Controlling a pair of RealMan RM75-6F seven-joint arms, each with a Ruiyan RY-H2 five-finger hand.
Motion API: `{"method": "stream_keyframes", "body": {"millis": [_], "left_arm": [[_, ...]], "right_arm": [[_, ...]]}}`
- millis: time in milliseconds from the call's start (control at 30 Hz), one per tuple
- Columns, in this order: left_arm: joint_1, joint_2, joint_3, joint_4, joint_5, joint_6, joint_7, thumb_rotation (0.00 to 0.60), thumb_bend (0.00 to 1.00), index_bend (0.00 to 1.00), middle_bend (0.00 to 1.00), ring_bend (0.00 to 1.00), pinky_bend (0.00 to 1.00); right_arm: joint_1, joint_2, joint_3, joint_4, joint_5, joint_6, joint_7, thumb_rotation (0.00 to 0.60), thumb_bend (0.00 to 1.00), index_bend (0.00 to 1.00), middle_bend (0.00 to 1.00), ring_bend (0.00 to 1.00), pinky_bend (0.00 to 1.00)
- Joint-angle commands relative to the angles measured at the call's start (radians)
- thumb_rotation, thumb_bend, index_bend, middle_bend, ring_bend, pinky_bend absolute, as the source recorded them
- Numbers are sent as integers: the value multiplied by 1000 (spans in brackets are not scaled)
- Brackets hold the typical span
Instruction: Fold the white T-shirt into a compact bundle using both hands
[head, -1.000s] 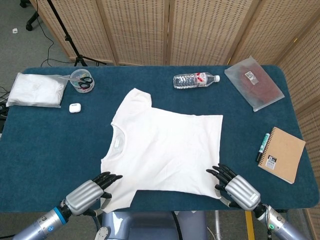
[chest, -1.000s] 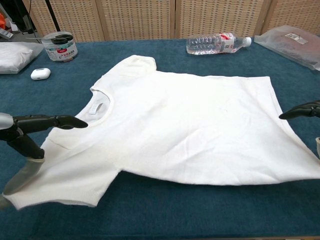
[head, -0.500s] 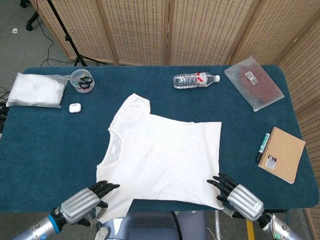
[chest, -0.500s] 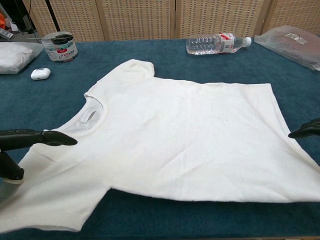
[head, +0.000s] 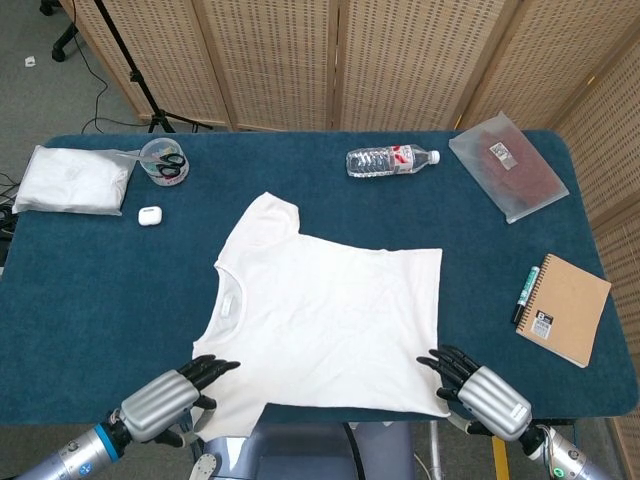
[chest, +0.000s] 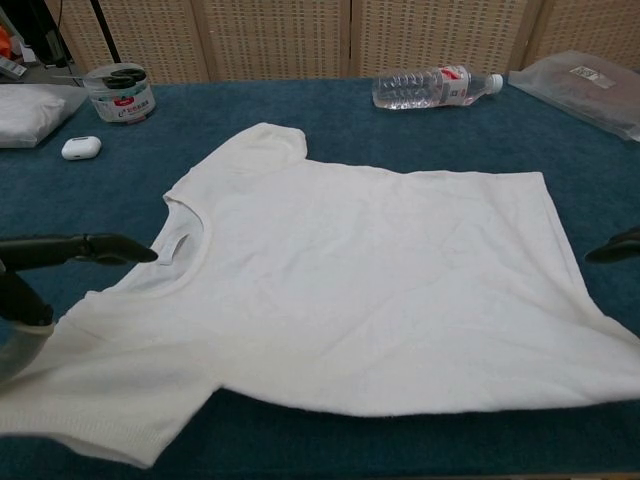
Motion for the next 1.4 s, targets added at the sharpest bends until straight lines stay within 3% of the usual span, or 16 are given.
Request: {"method": "stream_keyframes", "body": {"millis": [33,300,567,733,967,1400], "left_arm": [[-9,-30,-76,-1,-92,0,29,600,625,730,0,0,0],[-83,-82,-270,18,-416,-59,129,600,635,731,0,0,0],[-197,-144,-418,149,-683,-139,175,600,643,731,0,0,0],[-265,-181,-459,239,-838,-202,212,600,649,731,0,0,0],[-327,-249,-491,392,-956,-257,205,600,651,731,0,0,0],[-393,-362,-508,601,-1039,-308,202,600,653,731,0,0,0]], "right_arm": [[20,15,36,-27,47,-20,26,600,724,720,102,0,0],[96,53,154,-93,220,-143,65,600,724,720,102,0,0],[215,10,298,-54,438,-370,49,600,724,720,102,0,0],[275,-63,352,58,528,-484,93,600,724,720,102,0,0],[353,-187,383,285,571,-607,147,600,723,720,119,0,0],[438,-351,391,609,594,-750,249,600,723,720,117,0,0]]}}
